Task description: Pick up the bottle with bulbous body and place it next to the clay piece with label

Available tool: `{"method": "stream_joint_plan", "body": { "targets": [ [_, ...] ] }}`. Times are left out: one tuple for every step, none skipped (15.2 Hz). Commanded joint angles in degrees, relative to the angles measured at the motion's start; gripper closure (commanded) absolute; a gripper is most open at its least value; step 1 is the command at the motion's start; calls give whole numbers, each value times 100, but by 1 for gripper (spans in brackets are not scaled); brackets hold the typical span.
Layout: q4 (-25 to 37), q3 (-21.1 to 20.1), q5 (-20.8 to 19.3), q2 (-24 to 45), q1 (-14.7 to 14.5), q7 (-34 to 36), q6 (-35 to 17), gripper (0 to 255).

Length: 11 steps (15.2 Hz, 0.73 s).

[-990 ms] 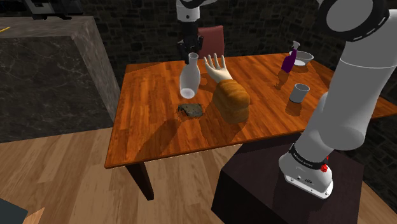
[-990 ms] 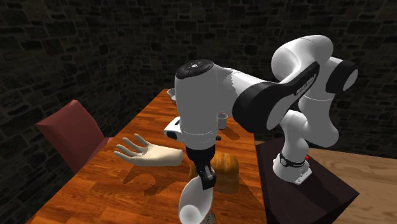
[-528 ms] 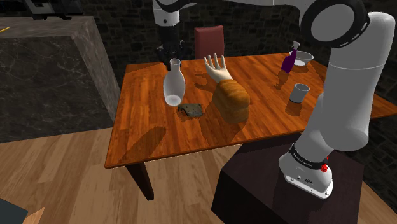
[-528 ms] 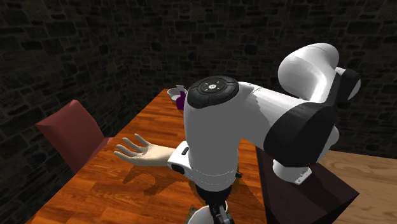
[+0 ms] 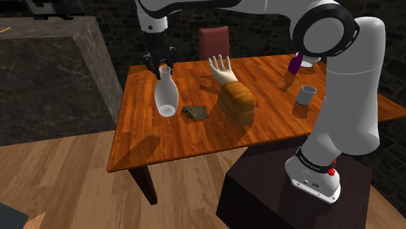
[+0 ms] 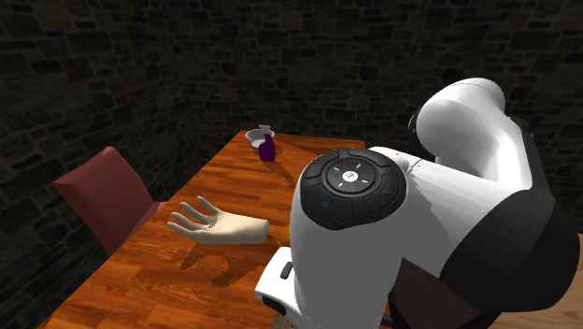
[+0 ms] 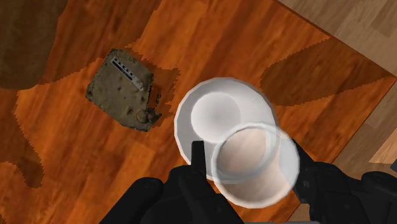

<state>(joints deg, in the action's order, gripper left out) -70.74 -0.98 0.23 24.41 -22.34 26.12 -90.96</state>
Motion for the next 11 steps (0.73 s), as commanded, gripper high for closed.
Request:
{"method": "stream_joint_plan", "body": {
  "targets": [
    [-152,-1,0,-3,-5,9,-155,255],
    [-246,-1,0,-14,-4,8,-238,255],
    [-338,-1,0,-24,-4,7,-320,255],
    [-427,-1,0,-31,-4,6,-401,255],
    [-512,-1,1,-37,-3,6,-481,255],
    [-595,-1,1,-41,-3,5,-561,255],
    [-676,-1,1,-43,-3,5,-639,255],
    [-753,-1,1,-43,-3,4,-716,255],
    [-829,-1,1,-42,-3,3,-793,255],
    [-902,-1,1,-40,-2,3,-868,255],
    [-973,0,1,-36,-2,2,-943,255]
  ]
}}
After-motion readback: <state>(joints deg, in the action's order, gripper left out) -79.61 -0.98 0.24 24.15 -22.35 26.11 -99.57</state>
